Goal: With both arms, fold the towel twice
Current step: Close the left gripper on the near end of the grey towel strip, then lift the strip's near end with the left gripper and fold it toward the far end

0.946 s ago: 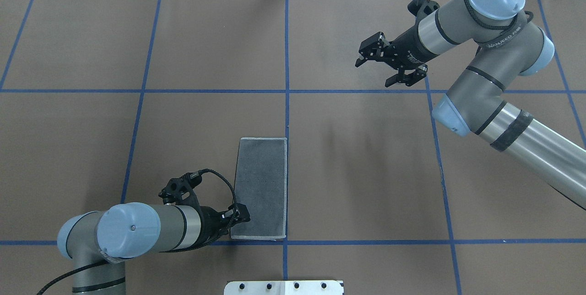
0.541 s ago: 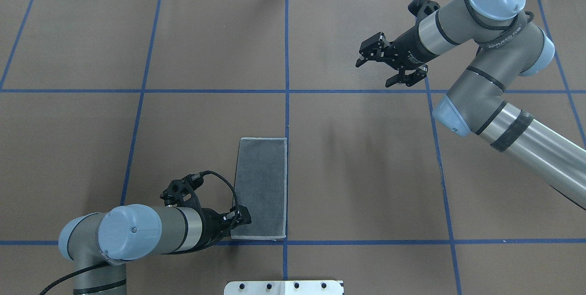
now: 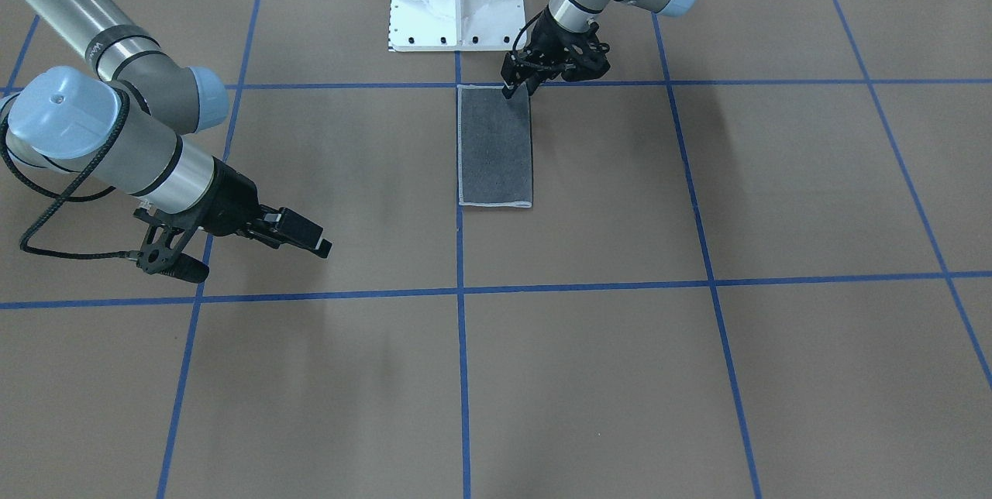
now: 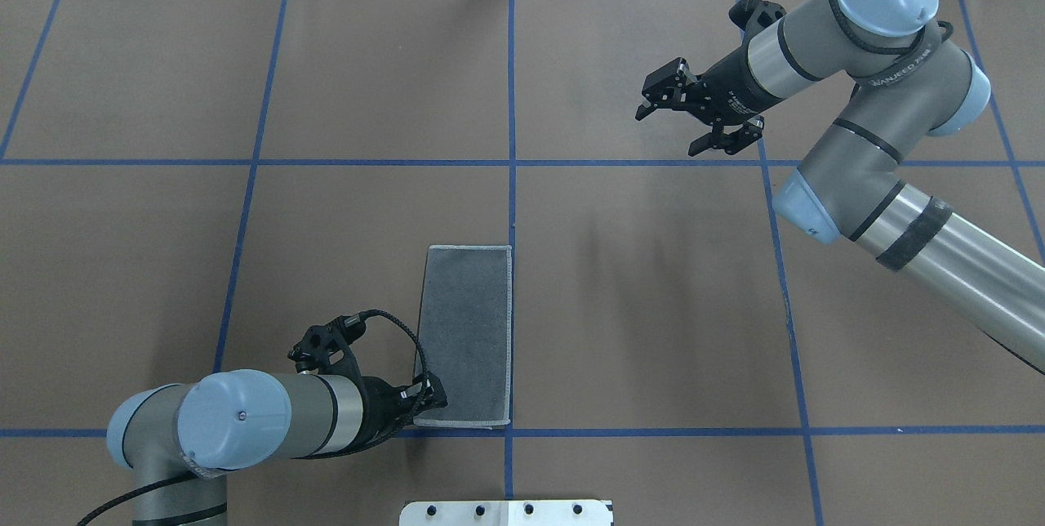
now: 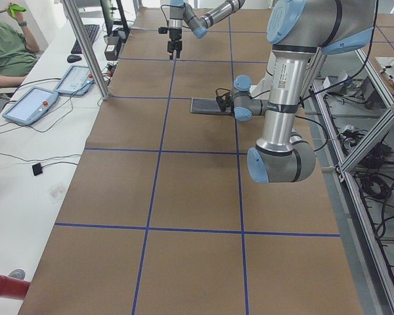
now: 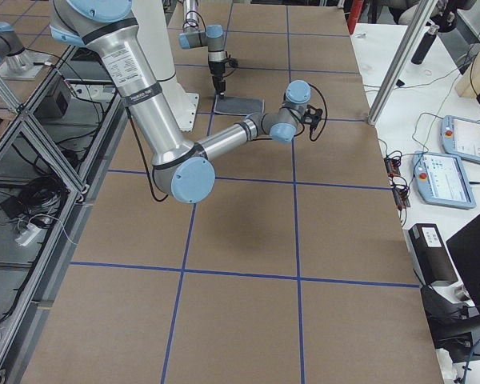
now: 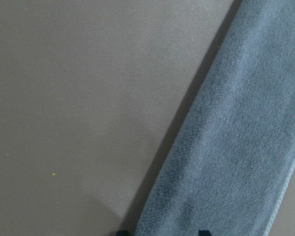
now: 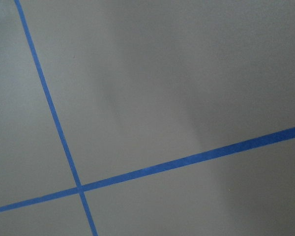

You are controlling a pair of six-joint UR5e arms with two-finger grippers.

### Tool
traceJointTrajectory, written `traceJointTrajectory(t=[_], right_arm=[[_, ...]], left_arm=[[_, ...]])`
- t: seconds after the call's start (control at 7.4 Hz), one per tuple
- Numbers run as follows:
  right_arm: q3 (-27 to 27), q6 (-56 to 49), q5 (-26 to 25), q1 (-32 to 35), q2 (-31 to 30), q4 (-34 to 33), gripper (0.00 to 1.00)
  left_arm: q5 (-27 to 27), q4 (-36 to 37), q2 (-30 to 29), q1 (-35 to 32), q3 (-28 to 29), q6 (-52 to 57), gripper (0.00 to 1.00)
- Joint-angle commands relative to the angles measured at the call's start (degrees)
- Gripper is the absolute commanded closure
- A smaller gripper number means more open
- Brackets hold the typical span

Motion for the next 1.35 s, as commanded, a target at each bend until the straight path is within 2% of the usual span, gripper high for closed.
traceJointTrajectory(t=[0.0, 0.14, 0.27, 0.81, 1.22], right_arm=[[0.16, 0.12, 0.0, -0.03, -0.02, 0.0, 0.01], [0.07, 0.12, 0.0, 0.06, -0.02, 0.0, 0.01], [0.07, 0.03, 0.0, -0.03, -0.02, 0.0, 0.01], [0.16, 0.12, 0.0, 0.06, -0.28, 0.96, 0.01], [0.51, 0.3, 0.0, 0.06, -0.28, 1.14, 0.01]], left_arm=[[-0.09, 0.0, -0.09, 0.01, -0.17, -0.05, 0.85], [-0.09, 0.09, -0.09, -0.08, -0.35, -0.05, 0.96], [-0.09, 0.09, -0.09, -0.08, -0.53, -0.05, 1.0], [0.09, 0.18, -4.12, -0.17, -0.53, -3.12, 1.0], [0.26, 0.0, -5.62, -4.37, 0.34, -4.8, 1.0]])
